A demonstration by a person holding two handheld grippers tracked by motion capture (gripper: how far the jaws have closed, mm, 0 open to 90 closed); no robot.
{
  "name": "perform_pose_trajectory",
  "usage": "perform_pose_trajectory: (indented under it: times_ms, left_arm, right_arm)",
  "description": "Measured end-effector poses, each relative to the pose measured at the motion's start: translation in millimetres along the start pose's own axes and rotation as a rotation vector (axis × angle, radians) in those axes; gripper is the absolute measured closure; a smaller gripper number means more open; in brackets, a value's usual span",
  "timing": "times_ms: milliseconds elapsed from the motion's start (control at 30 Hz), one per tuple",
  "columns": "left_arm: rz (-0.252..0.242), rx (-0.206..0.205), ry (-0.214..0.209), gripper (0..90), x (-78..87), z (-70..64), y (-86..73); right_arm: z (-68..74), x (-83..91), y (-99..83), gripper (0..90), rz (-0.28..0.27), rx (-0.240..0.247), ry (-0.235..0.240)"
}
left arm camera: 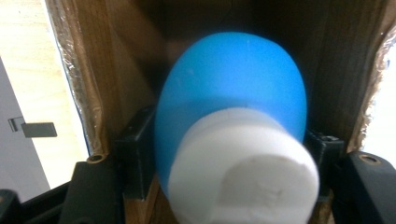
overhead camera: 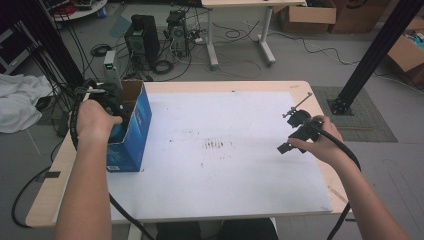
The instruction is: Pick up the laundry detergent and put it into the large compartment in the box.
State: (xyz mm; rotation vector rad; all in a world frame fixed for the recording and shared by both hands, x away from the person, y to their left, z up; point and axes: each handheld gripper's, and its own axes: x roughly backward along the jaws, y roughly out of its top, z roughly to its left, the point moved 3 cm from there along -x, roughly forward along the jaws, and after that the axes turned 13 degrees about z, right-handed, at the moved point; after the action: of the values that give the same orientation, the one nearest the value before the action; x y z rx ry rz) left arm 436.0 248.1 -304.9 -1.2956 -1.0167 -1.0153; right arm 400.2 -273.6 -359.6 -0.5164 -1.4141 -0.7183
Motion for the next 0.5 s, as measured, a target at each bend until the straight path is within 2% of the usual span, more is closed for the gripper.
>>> perform_pose_trajectory:
  times_ms: [300, 500]
  left_arm:
    - [-0.01, 0.002, 0.02, 29.7, 4.9, 0.2, -2.8]
    - [-0.025, -0.013, 0.056, 26.8, 16.9, -1.9, -7.0]
  right_arm:
    - [0.8, 0.8, 1.0, 27.9, -0.001, 0.001, 0.001]
    - [1.0, 0.4, 0.6, 27.9, -0.001, 0.004, 0.003]
